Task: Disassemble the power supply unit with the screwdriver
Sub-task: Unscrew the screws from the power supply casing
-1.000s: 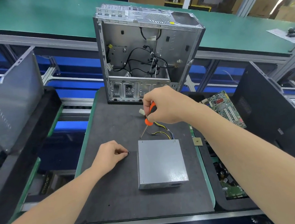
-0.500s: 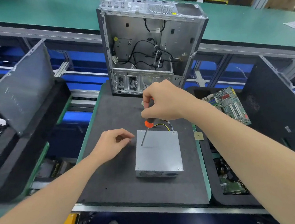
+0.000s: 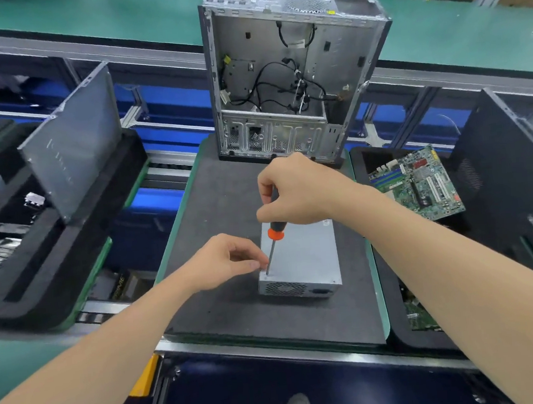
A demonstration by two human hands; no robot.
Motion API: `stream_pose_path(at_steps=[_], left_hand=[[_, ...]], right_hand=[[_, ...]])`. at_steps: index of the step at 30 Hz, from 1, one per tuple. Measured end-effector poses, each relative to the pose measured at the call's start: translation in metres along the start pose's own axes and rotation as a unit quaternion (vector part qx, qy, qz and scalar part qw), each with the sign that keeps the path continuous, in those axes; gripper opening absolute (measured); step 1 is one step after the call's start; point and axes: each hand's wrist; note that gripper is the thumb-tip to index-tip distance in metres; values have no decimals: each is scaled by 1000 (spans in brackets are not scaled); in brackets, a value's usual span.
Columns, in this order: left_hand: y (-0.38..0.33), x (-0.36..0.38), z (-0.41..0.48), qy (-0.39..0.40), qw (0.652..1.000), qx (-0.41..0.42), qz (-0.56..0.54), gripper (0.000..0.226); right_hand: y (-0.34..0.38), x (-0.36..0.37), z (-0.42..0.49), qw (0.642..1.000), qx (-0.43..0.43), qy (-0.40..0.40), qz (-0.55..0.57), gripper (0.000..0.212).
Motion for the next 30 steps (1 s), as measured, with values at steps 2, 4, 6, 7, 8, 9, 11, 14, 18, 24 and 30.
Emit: stream_pose_path(at_steps=[2,4,6,7,8,9,11,14,18,24,30], left_hand=[[1,1,0,5,1000,8,-5,19],[2,3,0,8,1000,13,-5,18],[3,4,1,9,1000,18,-3,19],[3,5,1,8,1000,20,-4,19],[3,5,1,6,1000,21,-5,20],[3,6,1,6,1000,23,-6,21],[3,7,0,10,1000,26,-6,23],[1,8,1,14,999,32,3,23],[3,14,-2,17,998,43,40,28],[13,50,10,-52,977,93,187,38],[13,60,32,-109,984,101,103,46]], right_hand=[[3,1,-1,1000,9,-5,-5,15],[5,2,-2,1000,15,-6,-7,16],[7,3,-4,1000,21,-7,-5,16],[7,4,-5,1000,24,-8,-2,16],[7,4,-5,1000,27,-9,0,16],[7,4,-6,1000,30,-10,1,16],[6,4,-8,999,35,-12,4,16],[5,4,-10,999,45,-15,10,16],[5,3,-12,998,52,-19,10,16],[0,-7,-12,997,64,-33,11,16],[-14,-19,-14,996,79,-52,2,16]])
Point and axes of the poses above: each hand's wrist, its own z-axis towards the middle knuckle, its own x-axis out of the palm, y = z × x, and after that the axes turned 2 degrees about x, right-handed
